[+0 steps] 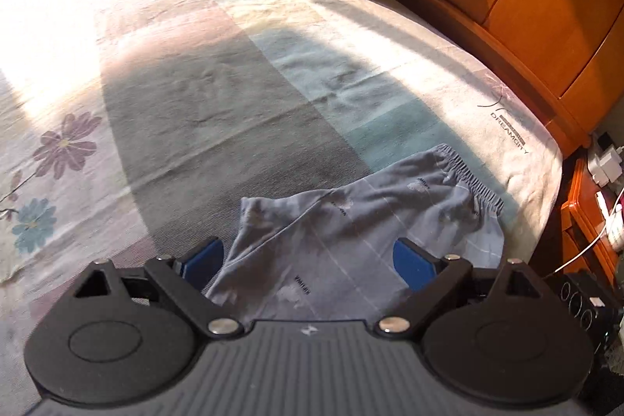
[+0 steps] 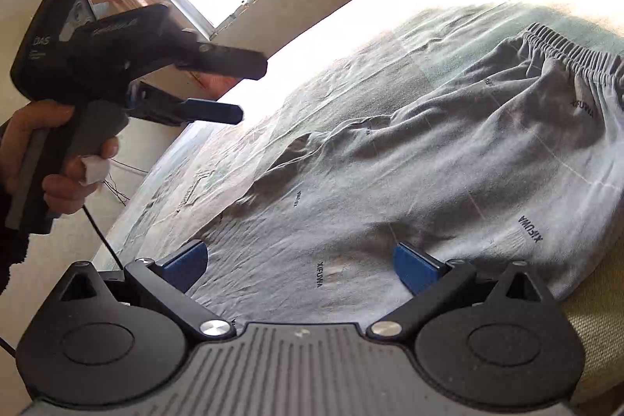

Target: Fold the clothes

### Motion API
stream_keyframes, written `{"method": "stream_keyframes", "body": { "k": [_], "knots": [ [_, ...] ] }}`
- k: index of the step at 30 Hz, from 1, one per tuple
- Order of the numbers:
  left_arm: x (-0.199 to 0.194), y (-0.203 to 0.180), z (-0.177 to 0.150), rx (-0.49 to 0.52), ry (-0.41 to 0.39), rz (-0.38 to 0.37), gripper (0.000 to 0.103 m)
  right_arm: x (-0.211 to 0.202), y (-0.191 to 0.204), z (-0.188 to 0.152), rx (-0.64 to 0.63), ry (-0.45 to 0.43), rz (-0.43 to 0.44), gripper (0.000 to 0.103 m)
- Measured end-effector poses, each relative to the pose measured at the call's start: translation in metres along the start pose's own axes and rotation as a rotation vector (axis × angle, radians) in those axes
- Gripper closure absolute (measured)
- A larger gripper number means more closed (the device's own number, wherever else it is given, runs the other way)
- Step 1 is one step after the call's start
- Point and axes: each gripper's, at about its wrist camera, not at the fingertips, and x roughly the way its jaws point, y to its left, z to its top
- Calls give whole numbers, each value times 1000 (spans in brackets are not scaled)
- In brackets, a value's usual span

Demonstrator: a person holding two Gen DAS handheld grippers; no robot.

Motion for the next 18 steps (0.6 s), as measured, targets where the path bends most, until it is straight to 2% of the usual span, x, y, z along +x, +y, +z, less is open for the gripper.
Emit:
{"method": "stream_keyframes", "body": {
  "k": [3, 6, 12, 15, 18],
  "knots": [
    [-40, 25, -31, -55, 31, 109, 9, 0, 1, -1, -6, -2, -5, 0],
    [-54, 43, -65, -153, 35, 172, 9, -1, 1, -1, -9, -1, -5, 0],
    [-20, 56, -135, -326, 6, 147, 9, 2, 8, -4, -42, -3, -44, 0],
    [-4, 50, -165, -302, -38, 201, 9, 5, 16, -7, -80, 0, -80, 0],
    [8, 44, -185, -198, -60, 343, 9, 7, 21, -11, -121, 3, -112, 0]
  ]
}}
